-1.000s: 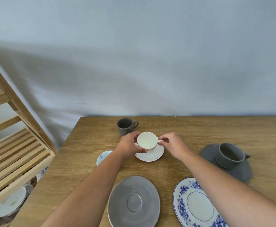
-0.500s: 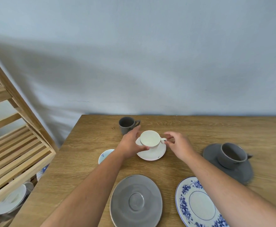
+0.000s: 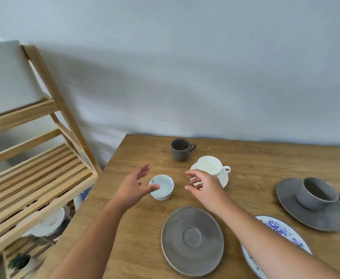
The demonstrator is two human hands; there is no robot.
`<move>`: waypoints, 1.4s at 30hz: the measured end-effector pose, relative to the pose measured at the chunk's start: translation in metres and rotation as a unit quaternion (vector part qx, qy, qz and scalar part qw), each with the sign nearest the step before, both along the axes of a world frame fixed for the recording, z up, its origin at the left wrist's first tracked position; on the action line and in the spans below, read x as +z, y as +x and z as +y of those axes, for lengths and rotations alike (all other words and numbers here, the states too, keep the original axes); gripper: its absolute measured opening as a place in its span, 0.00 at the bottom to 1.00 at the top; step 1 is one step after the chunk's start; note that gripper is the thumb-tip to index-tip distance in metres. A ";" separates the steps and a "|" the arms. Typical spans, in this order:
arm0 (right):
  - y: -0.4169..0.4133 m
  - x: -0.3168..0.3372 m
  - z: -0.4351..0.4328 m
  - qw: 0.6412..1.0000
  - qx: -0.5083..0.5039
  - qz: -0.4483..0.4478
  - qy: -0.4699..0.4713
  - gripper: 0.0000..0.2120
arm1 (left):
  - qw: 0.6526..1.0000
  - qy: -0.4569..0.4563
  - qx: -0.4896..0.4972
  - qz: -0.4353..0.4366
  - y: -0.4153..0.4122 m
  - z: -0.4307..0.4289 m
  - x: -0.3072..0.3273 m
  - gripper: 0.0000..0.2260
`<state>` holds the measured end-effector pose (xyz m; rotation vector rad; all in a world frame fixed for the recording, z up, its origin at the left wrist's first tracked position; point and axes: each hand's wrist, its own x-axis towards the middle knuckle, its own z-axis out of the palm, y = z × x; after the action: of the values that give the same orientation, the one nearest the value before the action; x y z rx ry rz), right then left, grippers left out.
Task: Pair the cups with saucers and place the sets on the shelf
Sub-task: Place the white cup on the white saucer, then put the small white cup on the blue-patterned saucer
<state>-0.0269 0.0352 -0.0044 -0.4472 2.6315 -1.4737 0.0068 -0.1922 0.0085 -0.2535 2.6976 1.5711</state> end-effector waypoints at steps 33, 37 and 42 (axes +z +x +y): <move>0.101 0.005 0.122 0.988 -0.129 -0.070 -0.040 0.24 | 0.975 0.052 -0.217 0.010 0.039 0.147 -0.005 0.26; 0.125 0.002 0.157 0.982 -0.171 -0.073 -0.015 0.25 | 0.965 0.036 -0.261 0.002 0.046 0.187 -0.014 0.29; 0.143 -0.005 0.183 0.979 -0.191 -0.072 0.008 0.28 | 0.957 0.001 -0.290 0.001 0.052 0.215 -0.022 0.28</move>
<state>0.1161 0.2184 -0.0092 0.1755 2.7123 -1.5085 0.0584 0.0228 -0.0133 0.4974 2.4347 1.3788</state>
